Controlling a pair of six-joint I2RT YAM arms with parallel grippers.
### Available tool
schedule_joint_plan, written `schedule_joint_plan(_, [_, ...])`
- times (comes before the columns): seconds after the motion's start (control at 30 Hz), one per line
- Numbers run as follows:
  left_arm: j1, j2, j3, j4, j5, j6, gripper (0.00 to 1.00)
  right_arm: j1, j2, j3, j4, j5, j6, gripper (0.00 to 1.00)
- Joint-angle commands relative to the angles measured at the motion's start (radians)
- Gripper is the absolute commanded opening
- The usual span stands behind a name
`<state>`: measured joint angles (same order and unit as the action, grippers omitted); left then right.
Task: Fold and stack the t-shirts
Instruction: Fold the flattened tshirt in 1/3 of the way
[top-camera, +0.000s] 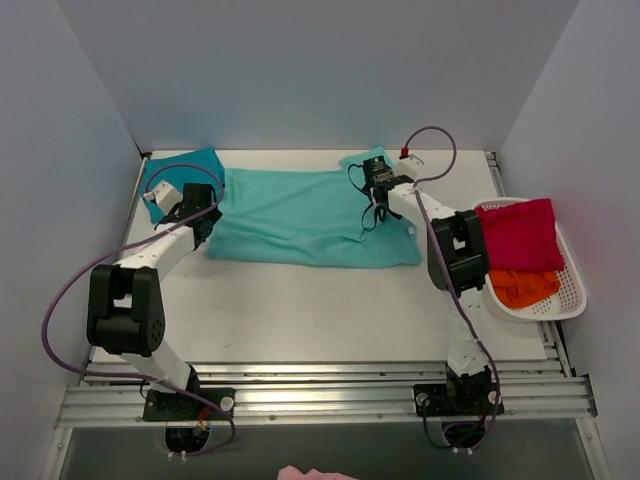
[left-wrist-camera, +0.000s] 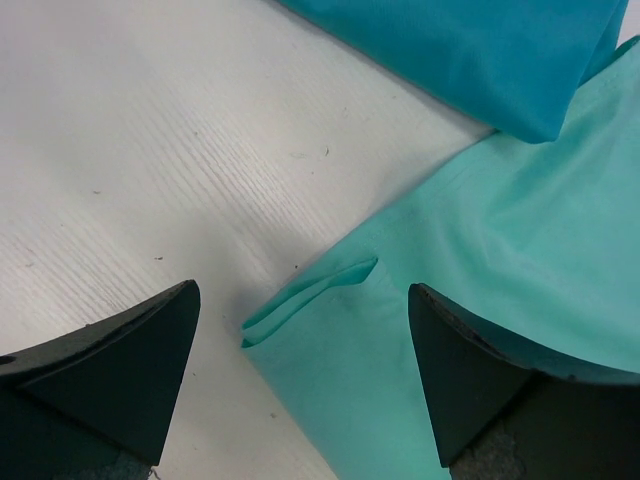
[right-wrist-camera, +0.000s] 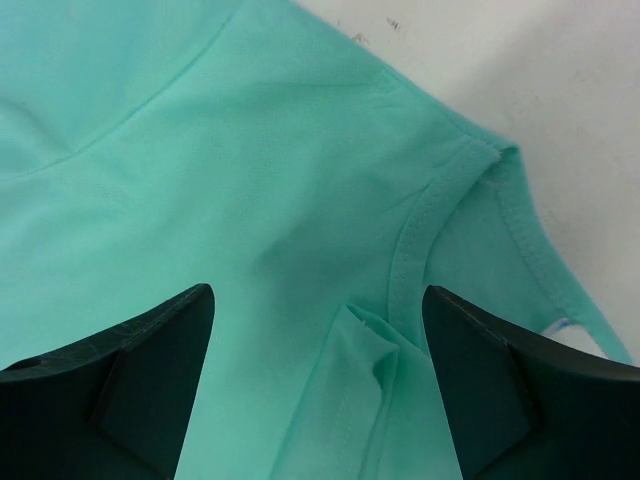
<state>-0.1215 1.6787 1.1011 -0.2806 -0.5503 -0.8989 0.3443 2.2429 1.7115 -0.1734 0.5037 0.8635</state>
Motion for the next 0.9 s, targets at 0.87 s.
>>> schedule_joint_plan(0.87, [0.006, -0.129, -0.132, 0.126, 0.021, 0.032, 0.97, 0.220, -0.336, -0.426, 0.115, 0.044, 0.155, 0.63])
